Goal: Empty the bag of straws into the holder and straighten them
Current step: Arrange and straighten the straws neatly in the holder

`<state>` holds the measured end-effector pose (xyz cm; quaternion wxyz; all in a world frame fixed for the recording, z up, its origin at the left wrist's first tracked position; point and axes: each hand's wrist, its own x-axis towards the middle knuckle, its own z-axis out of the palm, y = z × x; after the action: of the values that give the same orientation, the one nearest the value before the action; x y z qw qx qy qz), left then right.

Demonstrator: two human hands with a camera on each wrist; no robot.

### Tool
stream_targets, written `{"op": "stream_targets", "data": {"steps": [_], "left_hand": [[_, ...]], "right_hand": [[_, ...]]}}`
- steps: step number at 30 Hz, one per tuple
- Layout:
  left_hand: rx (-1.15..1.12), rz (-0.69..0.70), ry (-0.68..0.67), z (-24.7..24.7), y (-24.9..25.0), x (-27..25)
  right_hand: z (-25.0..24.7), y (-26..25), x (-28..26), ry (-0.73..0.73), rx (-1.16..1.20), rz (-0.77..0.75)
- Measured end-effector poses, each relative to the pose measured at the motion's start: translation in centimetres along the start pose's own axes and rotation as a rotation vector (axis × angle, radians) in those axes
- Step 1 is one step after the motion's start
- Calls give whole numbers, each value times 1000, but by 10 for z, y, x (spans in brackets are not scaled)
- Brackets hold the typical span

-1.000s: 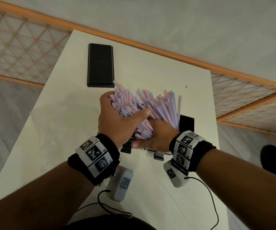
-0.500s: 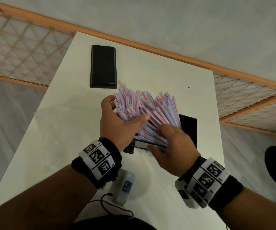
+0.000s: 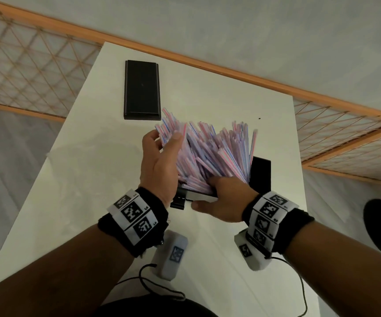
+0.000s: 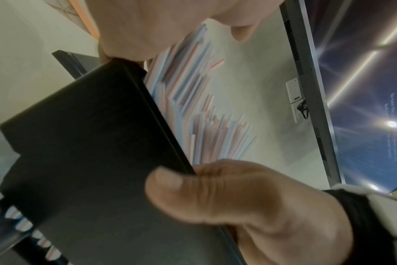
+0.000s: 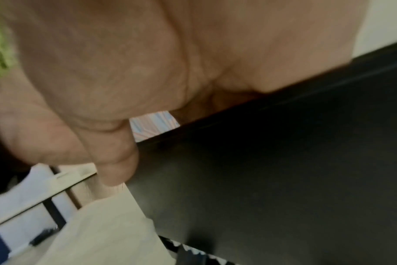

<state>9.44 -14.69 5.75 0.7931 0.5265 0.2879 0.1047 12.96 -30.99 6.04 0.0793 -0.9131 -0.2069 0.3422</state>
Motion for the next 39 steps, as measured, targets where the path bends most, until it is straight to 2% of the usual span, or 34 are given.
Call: {"op": "stream_targets", "data": {"steps": [2, 5, 13, 17, 23, 29, 33, 37, 39], "left_hand": [[-4, -1, 1, -1, 0, 0], [21, 4, -5, 0, 0, 0], [232, 85, -79, 0, 0, 3], [242, 125, -71, -1, 0, 3], [256, 160, 2, -4, 2, 2], [271, 194, 58, -7, 9, 7], [383, 209, 2, -9, -5, 3], [350, 204, -9, -12, -15, 2], [285, 180, -1, -10, -12, 3]], "right_hand": [[-6, -4, 3, -28, 37, -3], [-9, -8, 10, -69, -42, 4], [-9, -13, 25, -178, 55, -63], [-8, -10, 27, -151, 163, -76], [-12, -18, 25, -89, 172, -125], [-21, -21, 11, 145, 171, -144], [-17, -13, 1, 297, 68, -182], [-7, 1, -17, 468, 30, -283], [-2, 9, -24, 452, 64, -262]]}}
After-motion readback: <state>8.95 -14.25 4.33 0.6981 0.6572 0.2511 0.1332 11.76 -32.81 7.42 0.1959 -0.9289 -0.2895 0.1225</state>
